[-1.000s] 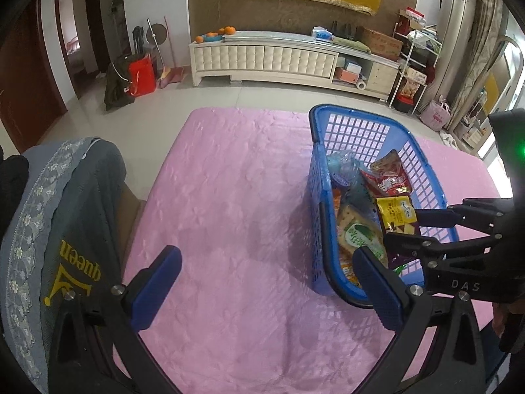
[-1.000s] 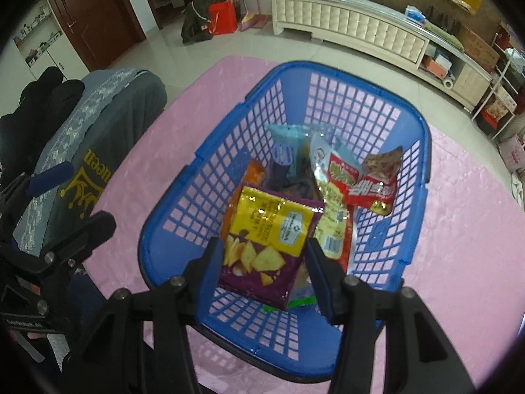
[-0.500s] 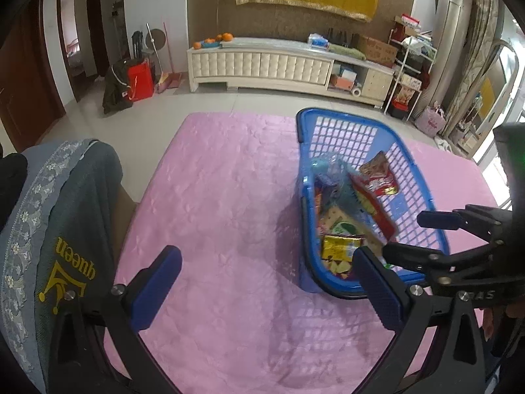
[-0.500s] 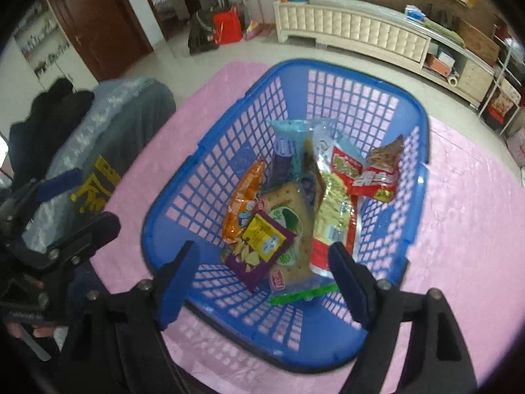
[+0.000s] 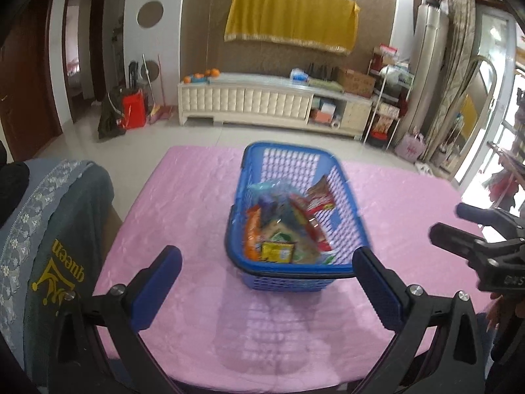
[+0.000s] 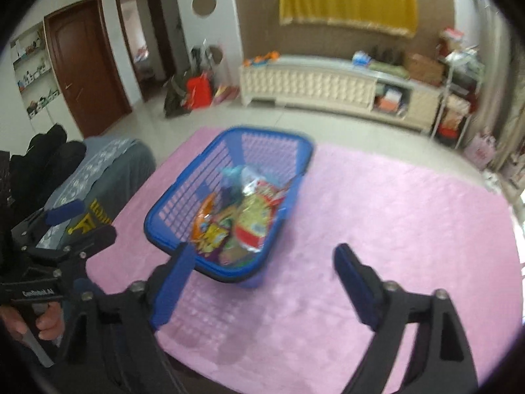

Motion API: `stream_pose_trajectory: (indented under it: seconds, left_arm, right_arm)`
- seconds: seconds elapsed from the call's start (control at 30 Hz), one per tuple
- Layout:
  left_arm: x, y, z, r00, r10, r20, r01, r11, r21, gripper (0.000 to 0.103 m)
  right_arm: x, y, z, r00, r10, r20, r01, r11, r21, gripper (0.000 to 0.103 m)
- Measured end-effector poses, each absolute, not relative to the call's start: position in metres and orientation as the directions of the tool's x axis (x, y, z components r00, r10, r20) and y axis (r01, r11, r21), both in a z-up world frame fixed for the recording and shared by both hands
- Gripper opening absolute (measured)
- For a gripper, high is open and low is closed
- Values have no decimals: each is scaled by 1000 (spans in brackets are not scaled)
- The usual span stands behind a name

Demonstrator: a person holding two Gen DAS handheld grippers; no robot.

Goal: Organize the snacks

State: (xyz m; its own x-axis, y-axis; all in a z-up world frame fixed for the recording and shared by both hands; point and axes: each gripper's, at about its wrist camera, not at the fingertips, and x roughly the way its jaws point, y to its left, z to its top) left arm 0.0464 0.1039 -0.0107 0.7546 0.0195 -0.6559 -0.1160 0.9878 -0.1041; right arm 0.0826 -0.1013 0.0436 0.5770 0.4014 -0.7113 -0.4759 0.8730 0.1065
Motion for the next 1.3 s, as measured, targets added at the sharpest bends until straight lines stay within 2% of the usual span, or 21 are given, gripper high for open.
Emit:
stream_pose_trajectory:
  seconds: [0.13,0.47,0.8,1.3]
  left_arm:
    - [26,74,14,804,46,-592,-89,995,-44,103]
    - [-11,27,44,869,34,-493,-38,999,2,103]
    - [-18,7,56,891,-4,-454,13,1000,17,103]
    - [-19,5,53,881,-43,-471,39,999,-18,103]
  right_arm:
    - [56,-128,72,659,395,-640,-463,884,68,103]
    - [4,-158,110,771,371,-517,-416,909,32,103]
    - [-7,-164,112,808,315,-497,-359,933,7,103]
    - [-12,-172,109,798,311,-516,-344,938,33,103]
